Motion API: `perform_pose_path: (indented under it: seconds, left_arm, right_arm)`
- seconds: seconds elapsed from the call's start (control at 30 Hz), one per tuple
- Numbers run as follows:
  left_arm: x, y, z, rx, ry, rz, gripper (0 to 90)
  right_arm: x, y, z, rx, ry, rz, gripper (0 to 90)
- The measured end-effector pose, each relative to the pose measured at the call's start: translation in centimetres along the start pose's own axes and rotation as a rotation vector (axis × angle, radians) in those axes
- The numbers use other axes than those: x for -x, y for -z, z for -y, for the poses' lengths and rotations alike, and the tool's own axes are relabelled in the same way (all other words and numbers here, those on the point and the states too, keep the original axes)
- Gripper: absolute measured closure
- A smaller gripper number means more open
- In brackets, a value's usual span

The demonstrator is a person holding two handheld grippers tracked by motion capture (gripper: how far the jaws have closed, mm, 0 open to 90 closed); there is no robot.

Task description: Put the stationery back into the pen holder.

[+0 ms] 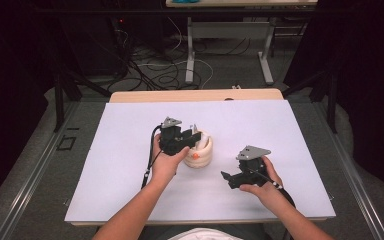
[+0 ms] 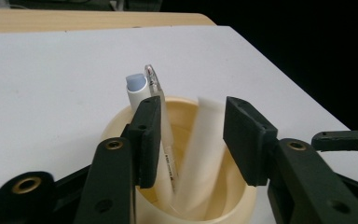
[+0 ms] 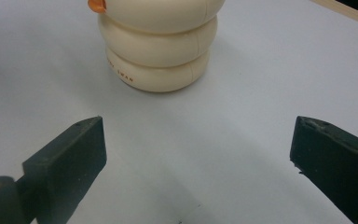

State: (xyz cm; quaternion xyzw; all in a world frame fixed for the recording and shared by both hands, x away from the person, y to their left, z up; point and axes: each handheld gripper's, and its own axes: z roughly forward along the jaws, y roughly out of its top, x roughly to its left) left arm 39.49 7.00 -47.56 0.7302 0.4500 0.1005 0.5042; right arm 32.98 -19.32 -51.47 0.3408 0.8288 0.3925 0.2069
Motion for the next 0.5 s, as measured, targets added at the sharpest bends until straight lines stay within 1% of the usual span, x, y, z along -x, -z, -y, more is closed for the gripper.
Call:
perform_pose_path:
  seconds: [0.03, 0.07, 0.1, 0.13, 0.17, 0.23, 0.27, 0.3, 0.33, 0.37, 0.43, 0.47, 0.5]
  left_arm:
    - [-0.1, 0.4, -0.1, 0.001, -0.024, -0.002, 53.0]
    - [-0.1, 0.7, -0.1, 0.012, -0.032, -0.009, 50.8]
    - [-0.2, 0.9, -0.2, 0.008, -0.045, -0.011, 48.1]
    - [-0.3, 1.3, -0.2, 0.011, -0.046, -0.007, 46.3]
    - [-0.4, 1.5, -0.3, 0.016, -0.064, -0.012, 44.8]
    - [-0.7, 2.1, -0.3, 0.013, -0.085, -0.013, 39.9]
    - [-0.8, 2.5, -0.2, 0.025, -0.096, -0.018, 37.3]
    - [-1.0, 2.8, -0.2, 0.028, -0.098, -0.02, 34.6]
    - [-1.2, 3.1, -0.1, 0.029, -0.095, -0.019, 33.2]
    - [-1.3, 3.3, -0.1, 0.029, -0.102, -0.019, 32.6]
    - [-1.8, 4.0, 0.1, 0.025, -0.126, -0.025, 30.9]
    - [-2.0, 4.3, 0.2, 0.024, -0.131, -0.033, 28.6]
    - [-2.2, 4.6, 0.3, 0.015, -0.138, -0.041, 25.8]
  right_arm:
    - [0.1, 0.0, 0.0, -0.001, 0.005, -0.001, 3.4]
    - [0.1, 0.0, 0.0, 0.008, 0.001, 0.003, 3.3]
    - [0.2, 0.0, 0.0, 0.01, 0.001, 0.004, 3.3]
    - [0.2, 0.0, 0.0, 0.009, -0.002, 0.007, 3.3]
    - [0.2, 0.0, 0.0, 0.009, -0.007, 0.014, 3.3]
    - [0.4, 0.1, 0.0, -0.01, -0.007, 0.003, 3.3]
    - [0.4, 0.1, 0.0, 0.002, -0.011, 0.01, 3.3]
    - [0.4, 0.1, 0.0, 0.003, -0.014, 0.008, 3.3]
    - [0.5, 0.1, 0.0, 0.009, -0.007, 0.014, 3.3]
    - [0.5, 0.2, 0.0, 0.003, -0.013, 0.014, 3.3]
    - [0.6, 0.2, 0.1, 0.013, -0.024, 0.019, 3.2]
    - [0.7, 0.2, 0.1, 0.003, -0.03, 0.018, 3.0]
    - [0.8, 0.2, 0.1, 0.011, -0.031, 0.02, 2.7]
